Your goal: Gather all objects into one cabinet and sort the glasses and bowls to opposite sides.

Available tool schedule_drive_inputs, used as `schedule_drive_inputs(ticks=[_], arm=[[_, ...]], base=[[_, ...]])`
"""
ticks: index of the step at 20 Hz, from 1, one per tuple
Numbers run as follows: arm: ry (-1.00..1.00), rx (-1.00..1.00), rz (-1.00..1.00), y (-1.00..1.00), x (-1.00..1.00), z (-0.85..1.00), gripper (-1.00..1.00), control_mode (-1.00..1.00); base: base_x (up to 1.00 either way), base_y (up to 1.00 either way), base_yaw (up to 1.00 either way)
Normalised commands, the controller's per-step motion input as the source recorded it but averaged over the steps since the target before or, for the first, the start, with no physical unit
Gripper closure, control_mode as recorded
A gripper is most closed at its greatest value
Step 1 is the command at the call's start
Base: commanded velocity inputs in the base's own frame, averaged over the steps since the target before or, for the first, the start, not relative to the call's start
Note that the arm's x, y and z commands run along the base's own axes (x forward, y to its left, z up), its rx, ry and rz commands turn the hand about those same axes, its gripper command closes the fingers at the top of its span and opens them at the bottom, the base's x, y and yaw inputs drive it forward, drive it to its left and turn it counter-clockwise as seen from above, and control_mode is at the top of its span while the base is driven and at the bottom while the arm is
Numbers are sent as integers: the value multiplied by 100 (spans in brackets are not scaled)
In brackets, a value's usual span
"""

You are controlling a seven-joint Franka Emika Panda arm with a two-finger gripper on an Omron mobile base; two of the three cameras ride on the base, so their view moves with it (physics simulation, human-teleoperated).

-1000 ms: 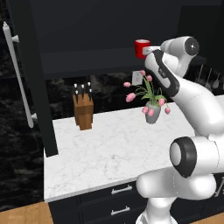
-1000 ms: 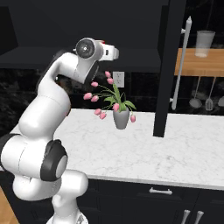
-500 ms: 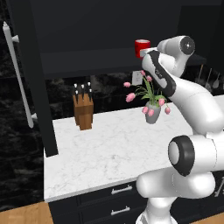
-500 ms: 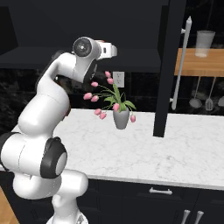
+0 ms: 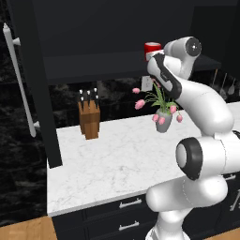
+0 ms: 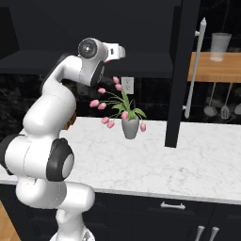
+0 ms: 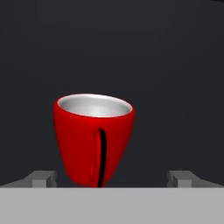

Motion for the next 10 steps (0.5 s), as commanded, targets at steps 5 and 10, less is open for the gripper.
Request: schedule_drive_inputs(ticks=[5,10], arm=[[0,0,0,3,4,0,-100,-100],[0,0,0,6,11,0,-100,-100]], base=[[0,0,0],[0,0,0]])
